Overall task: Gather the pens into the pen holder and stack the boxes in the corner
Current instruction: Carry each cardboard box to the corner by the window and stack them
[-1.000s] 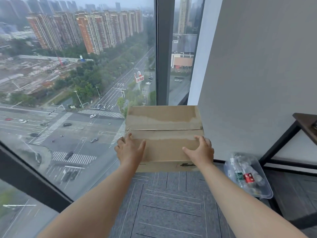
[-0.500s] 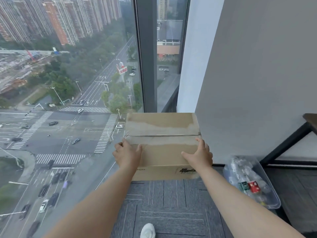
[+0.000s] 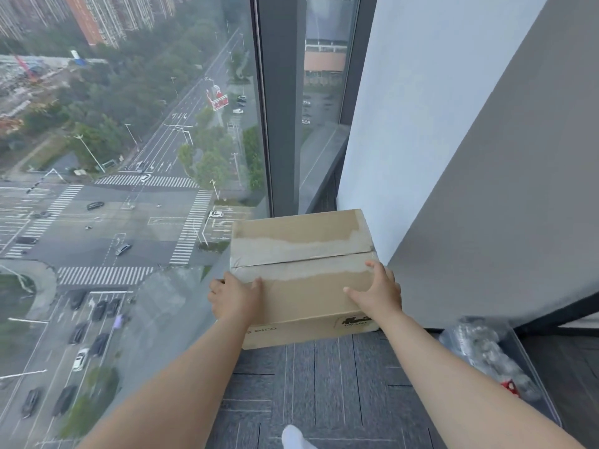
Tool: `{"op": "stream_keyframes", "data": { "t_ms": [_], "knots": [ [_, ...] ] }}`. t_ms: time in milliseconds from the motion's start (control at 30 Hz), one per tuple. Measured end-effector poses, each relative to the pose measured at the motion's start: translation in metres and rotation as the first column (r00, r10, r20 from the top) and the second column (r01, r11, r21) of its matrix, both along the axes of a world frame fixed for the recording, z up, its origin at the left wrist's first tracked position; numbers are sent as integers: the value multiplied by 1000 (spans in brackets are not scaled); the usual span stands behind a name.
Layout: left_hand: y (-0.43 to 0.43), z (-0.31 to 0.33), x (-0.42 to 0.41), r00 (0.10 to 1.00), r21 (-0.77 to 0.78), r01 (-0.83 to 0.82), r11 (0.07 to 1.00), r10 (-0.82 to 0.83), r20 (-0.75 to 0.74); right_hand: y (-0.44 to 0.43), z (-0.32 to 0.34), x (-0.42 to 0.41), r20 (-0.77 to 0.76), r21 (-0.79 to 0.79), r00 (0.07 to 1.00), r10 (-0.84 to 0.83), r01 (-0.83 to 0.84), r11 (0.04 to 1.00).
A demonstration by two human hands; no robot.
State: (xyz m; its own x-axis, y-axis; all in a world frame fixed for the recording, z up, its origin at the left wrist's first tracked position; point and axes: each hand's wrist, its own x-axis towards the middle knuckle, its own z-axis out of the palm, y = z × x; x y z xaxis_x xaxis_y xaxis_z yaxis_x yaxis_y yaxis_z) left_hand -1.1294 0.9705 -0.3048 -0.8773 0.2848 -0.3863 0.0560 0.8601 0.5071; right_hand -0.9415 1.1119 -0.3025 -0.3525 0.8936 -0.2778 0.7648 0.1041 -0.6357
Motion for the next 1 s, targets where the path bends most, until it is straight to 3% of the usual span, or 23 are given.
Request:
{"op": "stream_keyframes", "data": {
  "t_ms": [233, 567, 1000],
  "knots": [
    [41, -29, -38, 999, 6, -26, 1000, 26, 25, 55, -30, -38, 9, -29, 999, 49, -48, 998],
    [98, -93, -75, 995, 169, -94, 981, 87, 49, 135, -95, -94, -13, -53, 990, 138, -139, 989],
    [215, -304, -165, 1000, 175, 30, 984, -29, -7, 234, -320, -172, -41, -29, 998, -45, 44, 999]
  ]
}}
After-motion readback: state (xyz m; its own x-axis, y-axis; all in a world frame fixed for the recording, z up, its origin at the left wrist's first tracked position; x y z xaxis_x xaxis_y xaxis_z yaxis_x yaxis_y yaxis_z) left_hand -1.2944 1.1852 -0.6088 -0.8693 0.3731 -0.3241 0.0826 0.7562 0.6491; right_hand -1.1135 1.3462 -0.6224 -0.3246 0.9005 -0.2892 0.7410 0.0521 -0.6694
